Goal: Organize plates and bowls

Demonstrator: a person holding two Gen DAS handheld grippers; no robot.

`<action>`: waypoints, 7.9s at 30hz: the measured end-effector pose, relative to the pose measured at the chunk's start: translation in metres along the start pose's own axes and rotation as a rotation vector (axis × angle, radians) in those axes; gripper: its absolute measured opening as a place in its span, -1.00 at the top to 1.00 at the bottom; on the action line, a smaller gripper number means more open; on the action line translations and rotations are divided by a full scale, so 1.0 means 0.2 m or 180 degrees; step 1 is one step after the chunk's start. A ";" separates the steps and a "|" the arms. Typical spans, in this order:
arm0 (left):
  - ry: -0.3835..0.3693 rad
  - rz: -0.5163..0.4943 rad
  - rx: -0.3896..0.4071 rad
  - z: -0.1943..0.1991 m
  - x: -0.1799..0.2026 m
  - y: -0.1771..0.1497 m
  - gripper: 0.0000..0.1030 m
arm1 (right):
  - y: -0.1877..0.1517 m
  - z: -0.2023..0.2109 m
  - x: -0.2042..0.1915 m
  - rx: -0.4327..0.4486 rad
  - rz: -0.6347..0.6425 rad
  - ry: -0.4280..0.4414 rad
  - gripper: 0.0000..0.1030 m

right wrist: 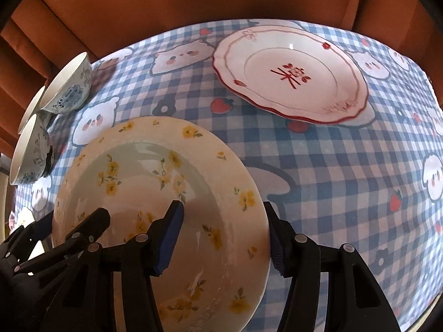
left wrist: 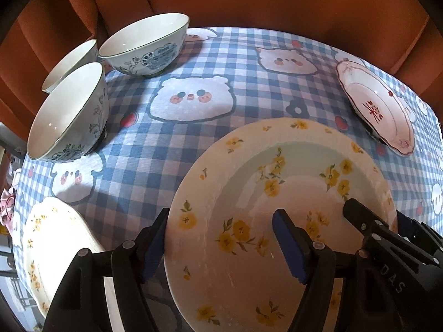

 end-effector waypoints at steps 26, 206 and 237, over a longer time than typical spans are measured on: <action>-0.0256 -0.0269 0.0206 0.35 -0.35 -0.20 -0.43 | -0.26 0.37 -0.31 0.0161 -0.0020 -0.0255 -0.17; -0.0021 -0.0279 0.0309 -0.31 0.83 0.62 -0.24 | 0.85 -0.13 0.77 0.0482 -0.0263 0.0004 0.11; 0.0023 -0.0414 -0.0052 -0.11 0.71 0.06 -0.15 | 0.20 0.08 0.66 0.0097 -0.0100 -0.0158 0.17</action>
Point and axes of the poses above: each gripper's, at about its wrist camera, not at the fingertips, and z roughly against the way its jaws point, x to its right, y to its top, the point moved 10 cm from there along -z, roughly the way its jaws point, and after that the axes turned 1 degree about x, right-handed, at the moved point
